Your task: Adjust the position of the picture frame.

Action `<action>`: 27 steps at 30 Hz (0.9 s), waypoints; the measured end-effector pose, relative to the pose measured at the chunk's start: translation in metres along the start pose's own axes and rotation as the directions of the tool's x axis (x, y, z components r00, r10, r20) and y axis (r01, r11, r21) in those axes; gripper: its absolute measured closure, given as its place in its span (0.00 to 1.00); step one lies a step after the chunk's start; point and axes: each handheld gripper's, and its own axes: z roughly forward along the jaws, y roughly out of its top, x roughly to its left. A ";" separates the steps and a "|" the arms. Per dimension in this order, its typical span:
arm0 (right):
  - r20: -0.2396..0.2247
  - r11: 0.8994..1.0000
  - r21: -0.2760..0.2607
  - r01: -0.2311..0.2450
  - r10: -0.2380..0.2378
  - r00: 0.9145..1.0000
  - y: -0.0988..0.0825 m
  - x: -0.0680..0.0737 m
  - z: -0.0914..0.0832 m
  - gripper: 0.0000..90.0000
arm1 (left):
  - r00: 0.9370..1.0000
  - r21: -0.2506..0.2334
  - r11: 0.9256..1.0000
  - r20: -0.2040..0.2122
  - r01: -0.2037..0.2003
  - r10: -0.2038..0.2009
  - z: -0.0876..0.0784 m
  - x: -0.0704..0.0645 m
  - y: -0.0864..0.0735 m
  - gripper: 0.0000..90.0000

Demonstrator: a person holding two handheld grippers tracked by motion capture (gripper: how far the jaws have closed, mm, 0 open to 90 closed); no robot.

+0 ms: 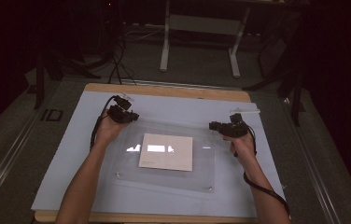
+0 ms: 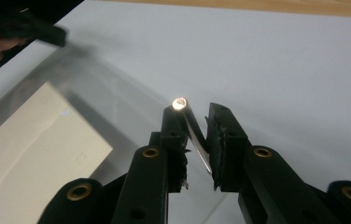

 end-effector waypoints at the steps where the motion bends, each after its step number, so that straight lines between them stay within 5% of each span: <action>1: 0.006 1.000 0.008 -0.003 0.003 1.000 0.004 -0.001 0.005 0.86 | 1.000 -0.002 1.000 -0.003 0.004 -0.004 -0.001 0.000 -0.002 0.93; 7: 0.044 0.999 0.040 0.003 -0.005 0.999 0.005 -0.001 0.030 0.87 | 0.998 0.034 0.998 -0.028 0.057 -0.056 0.013 0.005 -0.025 0.93; 9: 0.025 0.999 0.043 -0.025 0.024 0.999 -0.002 -0.006 0.038 0.86 | 0.996 -0.003 0.996 -0.006 0.088 -0.088 0.014 0.008 -0.033 0.93; 11: 0.007 0.999 0.028 -0.045 0.045 0.999 -0.004 -0.008 0.038 0.86 | 0.996 -0.009 0.996 -0.010 0.084 -0.084 0.015 0.007 -0.034 0.93; 16: 0.029 0.999 0.032 -0.004 0.003 1.000 -0.004 -0.005 0.038 0.87 | 0.996 -0.006 0.996 -0.030 0.086 -0.086 0.014 0.004 -0.033 0.93; 27: 0.040 1.000 0.021 0.008 -0.009 0.999 -0.003 -0.004 0.040 0.87 | 0.997 -0.012 0.997 -0.045 0.070 -0.070 0.013 0.002 -0.036 0.93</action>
